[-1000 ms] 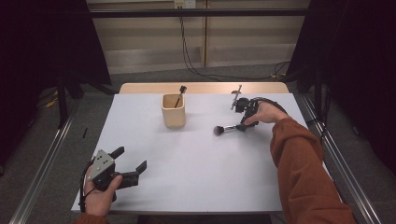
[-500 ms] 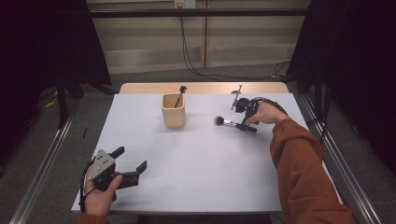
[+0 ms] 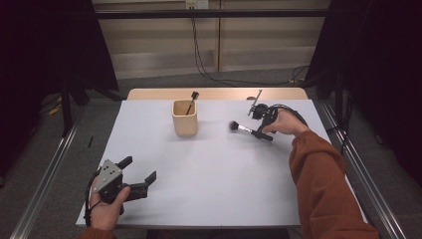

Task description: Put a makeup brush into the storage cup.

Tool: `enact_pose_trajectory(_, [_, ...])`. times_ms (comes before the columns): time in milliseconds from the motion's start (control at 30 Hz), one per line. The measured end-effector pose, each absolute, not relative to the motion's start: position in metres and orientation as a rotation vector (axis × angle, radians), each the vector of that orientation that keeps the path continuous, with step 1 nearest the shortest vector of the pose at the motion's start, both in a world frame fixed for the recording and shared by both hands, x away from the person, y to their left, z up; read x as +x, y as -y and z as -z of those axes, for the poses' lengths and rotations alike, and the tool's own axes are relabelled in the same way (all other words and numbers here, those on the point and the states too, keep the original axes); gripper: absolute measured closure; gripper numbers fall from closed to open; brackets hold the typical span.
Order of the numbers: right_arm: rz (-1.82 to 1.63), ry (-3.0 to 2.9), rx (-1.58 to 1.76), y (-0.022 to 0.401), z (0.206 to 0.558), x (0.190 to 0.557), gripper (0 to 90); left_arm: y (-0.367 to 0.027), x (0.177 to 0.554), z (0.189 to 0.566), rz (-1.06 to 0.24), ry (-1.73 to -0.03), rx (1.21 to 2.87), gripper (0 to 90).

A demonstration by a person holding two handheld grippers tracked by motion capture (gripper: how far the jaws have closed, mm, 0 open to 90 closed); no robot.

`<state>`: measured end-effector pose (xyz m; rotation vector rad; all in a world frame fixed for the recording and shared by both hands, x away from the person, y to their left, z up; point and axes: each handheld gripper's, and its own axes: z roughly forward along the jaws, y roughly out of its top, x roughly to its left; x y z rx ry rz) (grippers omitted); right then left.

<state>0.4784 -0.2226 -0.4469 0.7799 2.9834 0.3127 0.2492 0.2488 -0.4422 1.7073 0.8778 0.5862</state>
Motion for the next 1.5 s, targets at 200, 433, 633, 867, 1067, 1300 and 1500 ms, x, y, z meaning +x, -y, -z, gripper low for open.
enact_pose_trajectory(200, [-0.428, -2.89, 0.873, 0.233, 0.441, 0.475, 76.2, -0.248, 0.248, 0.442, -0.581, -0.875, 1.703, 3.4])
enact_pose_trajectory(433, [-0.608, -2.795, 0.965, 0.244, 0.434, 0.466, 76.3, -0.249, 0.248, 0.441, -0.586, -0.874, 1.704, 3.4])
enact_pose_trajectory(633, [-0.741, -2.727, 1.013, 0.248, 0.435, 0.458, 76.2, -0.248, 0.249, 0.442, -0.582, -0.878, 1.698, 3.4])
enact_pose_trajectory(867, [-0.904, -2.645, 1.087, 0.251, 0.438, 0.449, 76.3, -0.25, 0.249, 0.442, -0.591, -0.894, 1.696, 3.0])
enact_pose_trajectory(1067, [-1.038, -2.546, 1.086, 0.25, 0.437, 0.443, 76.2, -0.249, 0.249, 0.442, -0.581, -0.894, 1.691, 3.0])
enact_pose_trajectory(1300, [-1.168, -2.481, 1.044, 0.251, 0.44, 0.437, 76.2, -0.249, 0.25, 0.442, -0.58, -0.891, 1.691, 3.0])
enact_pose_trajectory(1500, [-1.27, -2.405, 1.037, 0.254, 0.441, 0.431, 76.2, -0.249, 0.249, 0.442, -0.578, -0.894, 1.687, 3.0])
